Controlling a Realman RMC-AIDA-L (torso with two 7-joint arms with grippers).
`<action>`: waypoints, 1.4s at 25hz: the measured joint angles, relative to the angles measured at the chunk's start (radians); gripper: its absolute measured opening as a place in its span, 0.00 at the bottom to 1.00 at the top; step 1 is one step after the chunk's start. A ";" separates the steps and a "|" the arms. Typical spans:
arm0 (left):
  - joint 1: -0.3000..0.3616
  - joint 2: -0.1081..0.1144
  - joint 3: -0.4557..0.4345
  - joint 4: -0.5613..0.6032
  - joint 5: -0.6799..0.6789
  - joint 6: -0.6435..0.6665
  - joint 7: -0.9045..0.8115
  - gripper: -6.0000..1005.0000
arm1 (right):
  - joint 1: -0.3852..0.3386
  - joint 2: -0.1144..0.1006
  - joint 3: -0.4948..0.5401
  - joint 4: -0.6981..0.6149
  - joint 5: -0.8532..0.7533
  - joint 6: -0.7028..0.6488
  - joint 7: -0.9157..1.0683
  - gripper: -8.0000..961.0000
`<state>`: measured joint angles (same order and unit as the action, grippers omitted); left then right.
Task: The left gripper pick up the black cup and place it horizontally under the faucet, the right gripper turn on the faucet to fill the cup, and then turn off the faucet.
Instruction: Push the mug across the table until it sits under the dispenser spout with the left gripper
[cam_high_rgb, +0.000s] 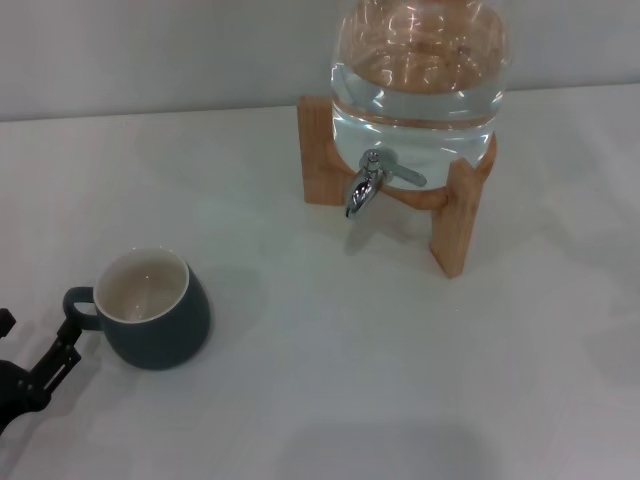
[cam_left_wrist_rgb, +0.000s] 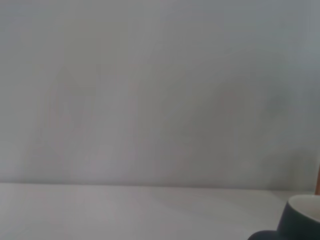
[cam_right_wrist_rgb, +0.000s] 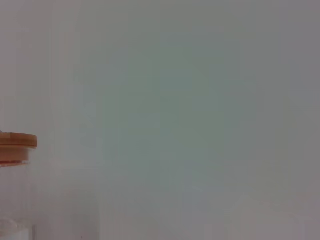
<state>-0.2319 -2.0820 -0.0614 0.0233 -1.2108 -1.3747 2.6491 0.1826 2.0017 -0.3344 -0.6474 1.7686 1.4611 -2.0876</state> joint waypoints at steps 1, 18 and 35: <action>-0.003 0.000 0.000 0.000 -0.001 0.006 0.000 0.86 | 0.000 0.000 0.000 0.000 0.000 0.000 0.000 0.88; -0.047 -0.001 -0.001 0.000 -0.034 0.061 0.000 0.86 | -0.001 0.000 0.000 0.000 0.000 -0.001 0.000 0.88; -0.066 -0.002 0.006 0.000 -0.034 0.090 0.001 0.87 | 0.006 0.000 0.000 0.000 0.000 -0.002 0.000 0.88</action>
<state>-0.2981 -2.0838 -0.0559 0.0228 -1.2446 -1.2848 2.6502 0.1889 2.0017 -0.3344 -0.6473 1.7688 1.4587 -2.0877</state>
